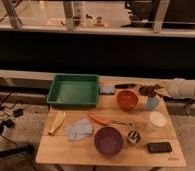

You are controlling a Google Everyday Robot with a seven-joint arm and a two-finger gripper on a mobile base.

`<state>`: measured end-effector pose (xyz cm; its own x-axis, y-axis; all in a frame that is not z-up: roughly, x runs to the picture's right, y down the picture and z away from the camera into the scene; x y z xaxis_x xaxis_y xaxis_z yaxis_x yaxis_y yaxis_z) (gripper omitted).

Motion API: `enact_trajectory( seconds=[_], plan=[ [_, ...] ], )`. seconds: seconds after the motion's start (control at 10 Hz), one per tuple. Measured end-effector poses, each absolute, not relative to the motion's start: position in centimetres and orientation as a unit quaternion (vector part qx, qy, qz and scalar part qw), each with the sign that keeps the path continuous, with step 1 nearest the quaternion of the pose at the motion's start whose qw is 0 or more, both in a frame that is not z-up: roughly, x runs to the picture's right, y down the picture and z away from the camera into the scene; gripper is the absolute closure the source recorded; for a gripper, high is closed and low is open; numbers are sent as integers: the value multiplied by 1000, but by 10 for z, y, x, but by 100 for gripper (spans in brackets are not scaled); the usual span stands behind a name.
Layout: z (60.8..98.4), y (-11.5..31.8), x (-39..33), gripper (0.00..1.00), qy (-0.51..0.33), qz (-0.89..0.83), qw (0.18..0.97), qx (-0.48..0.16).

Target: Place grapes in plastic cup

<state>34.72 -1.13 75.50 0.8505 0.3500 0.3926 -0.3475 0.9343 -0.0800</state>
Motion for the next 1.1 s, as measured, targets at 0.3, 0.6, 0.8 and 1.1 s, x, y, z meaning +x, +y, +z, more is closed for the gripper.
enact_trajectory(
  seconds=[0.3,0.6,0.8,1.1],
  plan=[
    [759,-6,355,81,-198,189,962,-6],
    [765,-1,357,81,-196,193,961,-13],
    [768,2,358,81,-194,196,961,-16],
    [771,4,363,81,-188,201,961,-18]
  ],
)
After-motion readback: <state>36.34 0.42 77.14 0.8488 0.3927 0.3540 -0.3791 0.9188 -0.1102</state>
